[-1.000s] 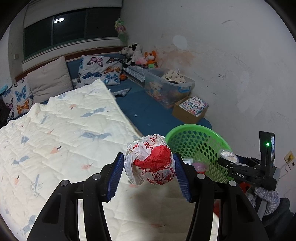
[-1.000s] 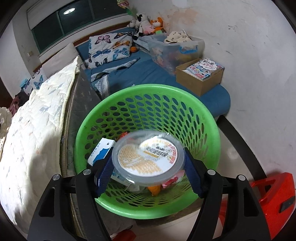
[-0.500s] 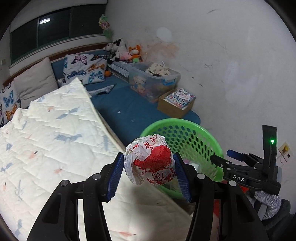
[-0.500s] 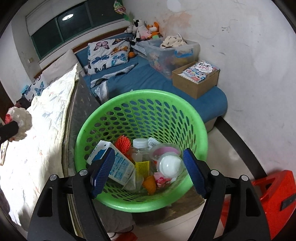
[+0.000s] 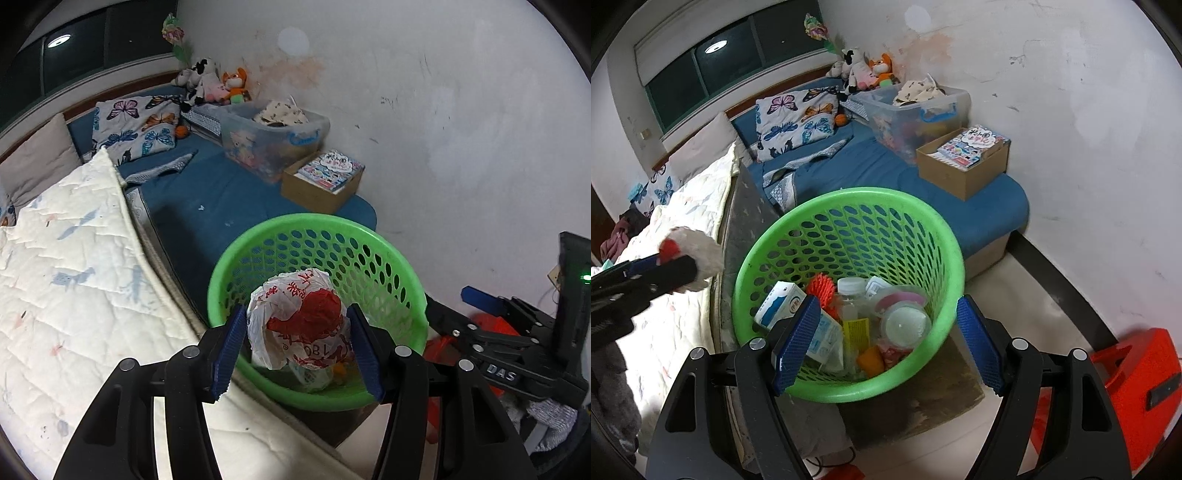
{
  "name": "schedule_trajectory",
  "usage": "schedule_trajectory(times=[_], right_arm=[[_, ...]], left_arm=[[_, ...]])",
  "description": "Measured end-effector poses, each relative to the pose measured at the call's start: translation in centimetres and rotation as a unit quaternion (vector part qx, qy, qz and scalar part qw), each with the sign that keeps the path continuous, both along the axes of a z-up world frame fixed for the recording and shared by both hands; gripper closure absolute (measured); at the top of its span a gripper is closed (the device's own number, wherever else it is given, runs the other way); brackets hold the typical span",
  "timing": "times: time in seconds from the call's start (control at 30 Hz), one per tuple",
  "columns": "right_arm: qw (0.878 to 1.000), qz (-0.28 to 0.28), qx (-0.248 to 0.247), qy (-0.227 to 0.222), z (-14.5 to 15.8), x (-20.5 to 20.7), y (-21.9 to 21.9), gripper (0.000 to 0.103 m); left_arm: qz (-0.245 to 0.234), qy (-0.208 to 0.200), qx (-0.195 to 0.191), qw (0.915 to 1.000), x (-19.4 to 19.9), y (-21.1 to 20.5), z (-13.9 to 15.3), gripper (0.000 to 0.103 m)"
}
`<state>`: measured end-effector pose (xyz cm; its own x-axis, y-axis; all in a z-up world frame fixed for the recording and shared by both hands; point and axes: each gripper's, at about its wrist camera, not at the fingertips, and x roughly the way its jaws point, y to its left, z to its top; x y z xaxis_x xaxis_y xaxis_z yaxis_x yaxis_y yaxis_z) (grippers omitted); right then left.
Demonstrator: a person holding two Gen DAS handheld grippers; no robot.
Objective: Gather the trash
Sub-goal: 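Carry the tub and red-and-white bag to the green basket and open both grippers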
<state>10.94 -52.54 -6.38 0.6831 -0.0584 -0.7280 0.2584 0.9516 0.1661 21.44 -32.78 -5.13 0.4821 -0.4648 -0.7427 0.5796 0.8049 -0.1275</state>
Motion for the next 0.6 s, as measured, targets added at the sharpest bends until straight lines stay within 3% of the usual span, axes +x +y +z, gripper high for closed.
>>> schedule_trajectory(times=[0.23, 0.6], right_arm=[[1.000, -0.001, -0.001, -0.002, -0.3, -0.4, 0.0, 0.027], [1.000, -0.006, 0.007, 0.002, -0.7, -0.8, -0.4, 0.027]], left_arm=[[-0.011, 0.018, -0.005, 0.9998, 0.5, -1.4, -0.7, 0.047], [-0.023, 0.021, -0.015, 0.9994, 0.7, -2.4, -0.8, 0.037]])
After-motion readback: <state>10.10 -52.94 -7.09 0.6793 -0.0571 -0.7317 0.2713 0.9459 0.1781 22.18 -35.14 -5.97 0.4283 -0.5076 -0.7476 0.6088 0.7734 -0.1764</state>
